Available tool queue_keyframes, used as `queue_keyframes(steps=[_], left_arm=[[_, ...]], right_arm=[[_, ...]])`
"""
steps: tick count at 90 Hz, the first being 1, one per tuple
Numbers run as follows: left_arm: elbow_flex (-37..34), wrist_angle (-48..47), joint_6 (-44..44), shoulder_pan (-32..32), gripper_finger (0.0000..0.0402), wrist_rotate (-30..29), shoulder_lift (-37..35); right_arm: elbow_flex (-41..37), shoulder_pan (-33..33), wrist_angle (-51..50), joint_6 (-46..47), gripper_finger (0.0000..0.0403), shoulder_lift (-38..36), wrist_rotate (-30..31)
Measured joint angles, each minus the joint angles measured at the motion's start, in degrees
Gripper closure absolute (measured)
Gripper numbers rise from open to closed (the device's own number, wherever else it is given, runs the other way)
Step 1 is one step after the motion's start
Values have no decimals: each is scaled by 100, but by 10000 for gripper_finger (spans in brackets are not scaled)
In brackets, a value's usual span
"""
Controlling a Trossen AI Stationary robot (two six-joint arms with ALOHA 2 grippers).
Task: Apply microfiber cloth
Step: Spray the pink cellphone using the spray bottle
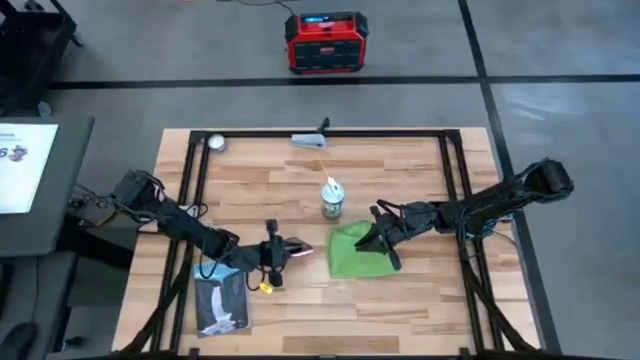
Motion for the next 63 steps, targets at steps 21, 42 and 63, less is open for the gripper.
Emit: queue_keyframes(steps=[21, 42, 63], left_arm=[[56, 5, 185, 0, 307, -10, -28], [56, 23, 326, -20, 299, -12, -121], [57, -213, 343, -29, 302, -21, -596]], right_arm=[[0, 13, -9, 105, 336, 0, 10], [0, 45, 11, 129, 336, 0, 10], [0, 45, 34, 136, 336, 0, 10]])
